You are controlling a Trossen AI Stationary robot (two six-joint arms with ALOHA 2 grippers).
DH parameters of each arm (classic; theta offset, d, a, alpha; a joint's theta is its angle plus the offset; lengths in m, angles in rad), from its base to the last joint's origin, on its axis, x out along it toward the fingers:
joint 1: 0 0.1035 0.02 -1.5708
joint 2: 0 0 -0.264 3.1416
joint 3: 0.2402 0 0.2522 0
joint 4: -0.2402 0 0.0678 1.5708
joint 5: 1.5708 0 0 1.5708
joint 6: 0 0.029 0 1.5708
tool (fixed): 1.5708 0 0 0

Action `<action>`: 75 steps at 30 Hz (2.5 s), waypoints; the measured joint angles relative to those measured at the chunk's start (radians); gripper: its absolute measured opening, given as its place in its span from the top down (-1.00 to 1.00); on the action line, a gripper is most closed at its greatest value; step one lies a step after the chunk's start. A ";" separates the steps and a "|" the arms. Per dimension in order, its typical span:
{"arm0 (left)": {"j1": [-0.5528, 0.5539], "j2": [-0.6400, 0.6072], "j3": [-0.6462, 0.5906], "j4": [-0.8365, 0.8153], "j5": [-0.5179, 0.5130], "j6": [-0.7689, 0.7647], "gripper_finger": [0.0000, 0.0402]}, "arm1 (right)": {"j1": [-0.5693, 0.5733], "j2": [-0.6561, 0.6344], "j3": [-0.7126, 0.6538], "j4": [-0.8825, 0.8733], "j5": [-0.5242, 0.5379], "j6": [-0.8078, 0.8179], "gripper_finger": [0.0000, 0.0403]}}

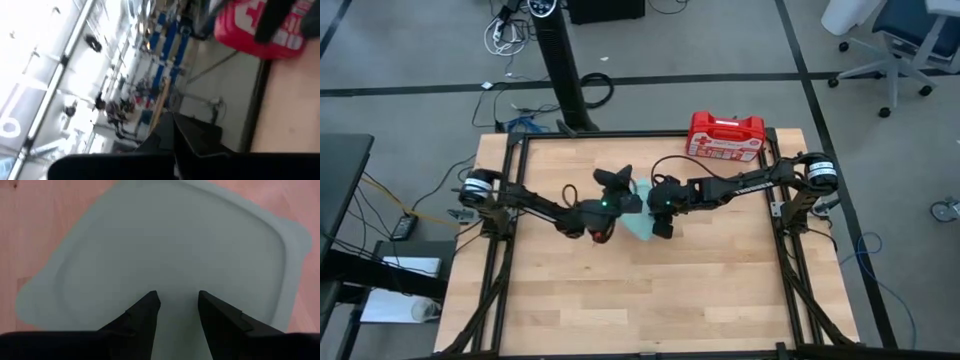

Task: Roll bandage
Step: Close the transparent food container lid

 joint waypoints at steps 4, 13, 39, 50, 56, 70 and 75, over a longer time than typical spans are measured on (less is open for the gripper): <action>0.001 0.003 -0.019 -0.341 0.044 -0.195 1.00 | 0.001 0.000 0.000 0.000 -0.002 0.000 0.26; -0.022 0.034 -0.022 -0.062 0.020 0.029 1.00 | -0.005 0.000 0.000 0.008 -0.017 0.002 0.26; 0.044 0.026 -0.097 -0.242 0.149 -0.165 1.00 | -0.004 -0.017 0.002 -0.004 -0.037 0.030 0.26; 0.007 0.021 -0.063 0.265 0.115 0.178 1.00 | -0.002 -0.018 0.004 -0.014 -0.037 0.048 0.26; 0.024 0.016 -0.090 -0.118 0.176 -0.161 1.00 | 0.004 -0.018 0.005 -0.012 -0.036 0.050 0.26; -0.026 0.027 -0.037 0.201 0.169 0.135 1.00 | 0.003 -0.018 0.013 -0.016 -0.043 0.055 0.26; -0.003 0.026 -0.048 0.099 0.183 -0.019 1.00 | 0.003 -0.018 0.013 -0.015 -0.043 0.064 0.26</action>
